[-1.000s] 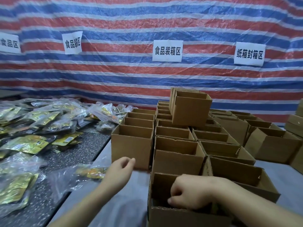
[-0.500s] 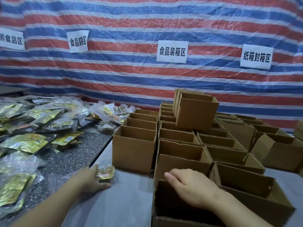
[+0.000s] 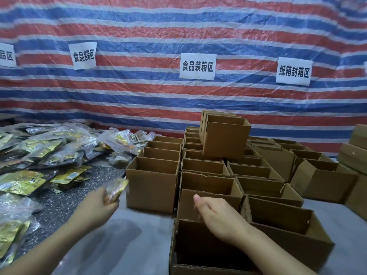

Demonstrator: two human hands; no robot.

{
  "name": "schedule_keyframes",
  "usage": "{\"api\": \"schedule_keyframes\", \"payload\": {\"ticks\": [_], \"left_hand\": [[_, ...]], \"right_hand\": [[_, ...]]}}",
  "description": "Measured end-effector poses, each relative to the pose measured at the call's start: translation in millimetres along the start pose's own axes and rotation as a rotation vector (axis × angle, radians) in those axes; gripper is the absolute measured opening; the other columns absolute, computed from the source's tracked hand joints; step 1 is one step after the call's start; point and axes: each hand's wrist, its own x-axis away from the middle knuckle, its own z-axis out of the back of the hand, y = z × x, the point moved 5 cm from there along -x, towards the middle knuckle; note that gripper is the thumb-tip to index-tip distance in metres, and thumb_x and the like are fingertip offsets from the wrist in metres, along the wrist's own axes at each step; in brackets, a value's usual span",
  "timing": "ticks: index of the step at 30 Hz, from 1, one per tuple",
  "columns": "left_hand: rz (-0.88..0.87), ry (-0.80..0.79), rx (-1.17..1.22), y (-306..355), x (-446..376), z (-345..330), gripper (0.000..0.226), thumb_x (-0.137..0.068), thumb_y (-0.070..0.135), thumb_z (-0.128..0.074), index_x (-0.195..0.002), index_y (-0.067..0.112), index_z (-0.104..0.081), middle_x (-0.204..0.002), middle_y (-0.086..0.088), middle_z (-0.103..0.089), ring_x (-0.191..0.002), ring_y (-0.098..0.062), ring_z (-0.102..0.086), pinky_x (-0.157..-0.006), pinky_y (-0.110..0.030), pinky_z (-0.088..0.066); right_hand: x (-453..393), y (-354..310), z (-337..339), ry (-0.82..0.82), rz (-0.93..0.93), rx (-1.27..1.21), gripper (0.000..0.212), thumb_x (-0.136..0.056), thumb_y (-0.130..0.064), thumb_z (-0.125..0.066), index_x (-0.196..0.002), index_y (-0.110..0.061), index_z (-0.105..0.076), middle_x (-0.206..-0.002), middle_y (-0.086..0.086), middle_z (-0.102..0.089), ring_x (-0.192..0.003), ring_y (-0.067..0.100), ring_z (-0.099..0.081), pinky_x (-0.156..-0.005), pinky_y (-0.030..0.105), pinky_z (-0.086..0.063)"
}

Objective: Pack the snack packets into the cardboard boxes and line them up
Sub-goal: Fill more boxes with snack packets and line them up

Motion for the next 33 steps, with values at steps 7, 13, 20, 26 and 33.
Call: {"api": "schedule_keyframes", "payload": {"ticks": [7,13,20,26,33], "left_hand": [[-0.376,0.148,0.336,188.9,43.2,88.3,0.063,-0.069,0.093,-0.046,-0.084,0.032,-0.053,-0.076,0.011,-0.059,-0.063,-0.003,-0.058,-0.047,-0.019,-0.039],[-0.42,0.139,0.573,283.0,66.1,73.8,0.062,-0.075,0.086,-0.041,-0.108,0.034,-0.047,-0.087,0.015,-0.061,-0.07,0.002,-0.064,-0.057,-0.013,-0.048],[-0.394,-0.059,0.984,323.0,94.3,63.6,0.06,-0.094,0.066,-0.022,-0.085,0.025,-0.064,-0.099,-0.006,-0.065,-0.091,-0.018,-0.065,-0.084,-0.049,-0.056],[-0.584,0.167,0.586,300.4,107.9,83.8,0.02,-0.096,0.04,-0.054,-0.111,0.029,-0.061,-0.103,0.012,-0.056,-0.092,0.001,-0.055,-0.081,-0.022,-0.049],[-0.28,-0.245,0.377,200.1,109.7,21.1,0.013,-0.101,0.032,-0.05,-0.106,0.032,-0.062,-0.097,0.015,-0.064,-0.088,0.003,-0.059,-0.071,-0.016,-0.045]], "right_hand": [[-10.8,-44.9,35.3,0.099,0.101,-0.772,0.106,-0.064,-0.09,-0.05,-0.153,-0.036,-0.03,-0.144,-0.014,-0.047,-0.133,0.01,-0.045,-0.108,0.035,-0.041],[6.7,-78.7,59.1,0.016,0.344,-1.222,0.099,-0.071,-0.079,-0.066,-0.154,-0.041,-0.027,-0.148,0.005,-0.052,-0.135,0.024,-0.053,-0.11,0.053,-0.044],[20.6,-48.8,77.1,0.23,0.184,-1.376,0.102,-0.062,-0.074,-0.075,-0.149,-0.032,-0.044,-0.138,0.005,-0.063,-0.125,0.026,-0.061,-0.102,0.051,-0.052],[32.6,-18.0,101.7,0.313,0.214,-1.087,0.043,-0.092,-0.033,-0.064,-0.133,-0.021,-0.059,-0.112,0.001,-0.075,-0.101,0.02,-0.073,-0.073,0.03,-0.06],[44.2,-16.2,80.0,-0.064,0.356,-0.537,0.053,-0.088,-0.034,-0.074,-0.125,-0.06,-0.047,-0.127,-0.031,-0.06,-0.119,-0.004,-0.058,-0.093,0.013,-0.05]]}}
